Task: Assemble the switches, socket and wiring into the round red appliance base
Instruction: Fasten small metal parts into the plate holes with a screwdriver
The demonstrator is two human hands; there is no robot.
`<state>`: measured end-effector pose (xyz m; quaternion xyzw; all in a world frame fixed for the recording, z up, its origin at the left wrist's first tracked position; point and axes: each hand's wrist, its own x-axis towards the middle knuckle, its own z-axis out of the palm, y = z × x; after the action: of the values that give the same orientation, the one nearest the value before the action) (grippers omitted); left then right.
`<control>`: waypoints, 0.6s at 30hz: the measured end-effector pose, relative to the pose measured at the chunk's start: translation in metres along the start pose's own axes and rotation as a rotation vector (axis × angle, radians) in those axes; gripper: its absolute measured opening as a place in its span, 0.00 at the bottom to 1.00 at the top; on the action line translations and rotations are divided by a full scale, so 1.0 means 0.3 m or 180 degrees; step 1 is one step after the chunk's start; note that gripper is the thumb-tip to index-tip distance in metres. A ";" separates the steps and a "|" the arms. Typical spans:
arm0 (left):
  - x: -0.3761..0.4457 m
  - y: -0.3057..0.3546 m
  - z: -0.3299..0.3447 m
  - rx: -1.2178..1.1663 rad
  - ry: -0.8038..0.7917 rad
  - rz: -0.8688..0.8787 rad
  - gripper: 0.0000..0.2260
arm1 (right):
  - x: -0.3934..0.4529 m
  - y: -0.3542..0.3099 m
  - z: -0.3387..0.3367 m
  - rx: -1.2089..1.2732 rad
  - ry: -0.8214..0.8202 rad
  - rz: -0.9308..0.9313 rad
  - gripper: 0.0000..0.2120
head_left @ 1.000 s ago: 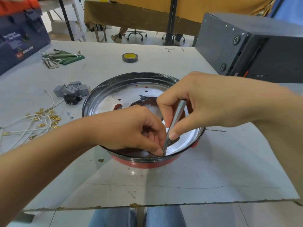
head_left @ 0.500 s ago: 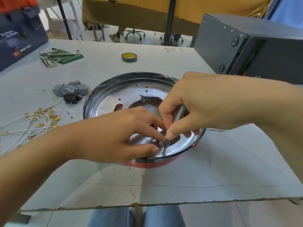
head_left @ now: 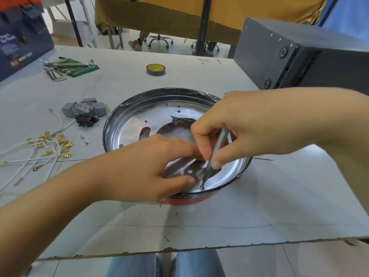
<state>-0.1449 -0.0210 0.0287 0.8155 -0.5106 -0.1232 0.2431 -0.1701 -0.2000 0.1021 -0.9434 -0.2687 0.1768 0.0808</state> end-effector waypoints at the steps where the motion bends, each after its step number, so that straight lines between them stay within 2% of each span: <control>1: -0.001 0.001 0.000 0.0008 0.0015 -0.0014 0.13 | 0.005 -0.001 0.002 0.0047 0.0016 0.0050 0.07; 6: -0.002 -0.011 0.006 0.0045 -0.0002 -0.0102 0.13 | 0.021 0.000 0.025 -0.0264 0.0238 0.0209 0.19; 8: -0.002 -0.010 0.006 -0.0012 0.0034 -0.0045 0.11 | 0.019 -0.009 0.025 -0.0287 0.0236 0.0157 0.18; 12: -0.002 -0.004 0.004 -0.0053 0.0024 -0.0063 0.12 | 0.009 -0.019 0.006 -0.0130 -0.0110 0.0087 0.06; 15: -0.001 -0.002 0.001 -0.0113 0.0006 -0.0041 0.13 | 0.013 -0.011 0.000 0.0111 -0.0088 0.0035 0.06; 18: -0.002 0.000 0.000 -0.0091 0.0004 0.0004 0.11 | 0.018 -0.008 0.004 0.0257 -0.0086 0.0129 0.09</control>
<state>-0.1452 -0.0206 0.0287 0.8117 -0.5092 -0.1298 0.2551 -0.1674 -0.1950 0.0999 -0.9421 -0.2432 0.2019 0.1116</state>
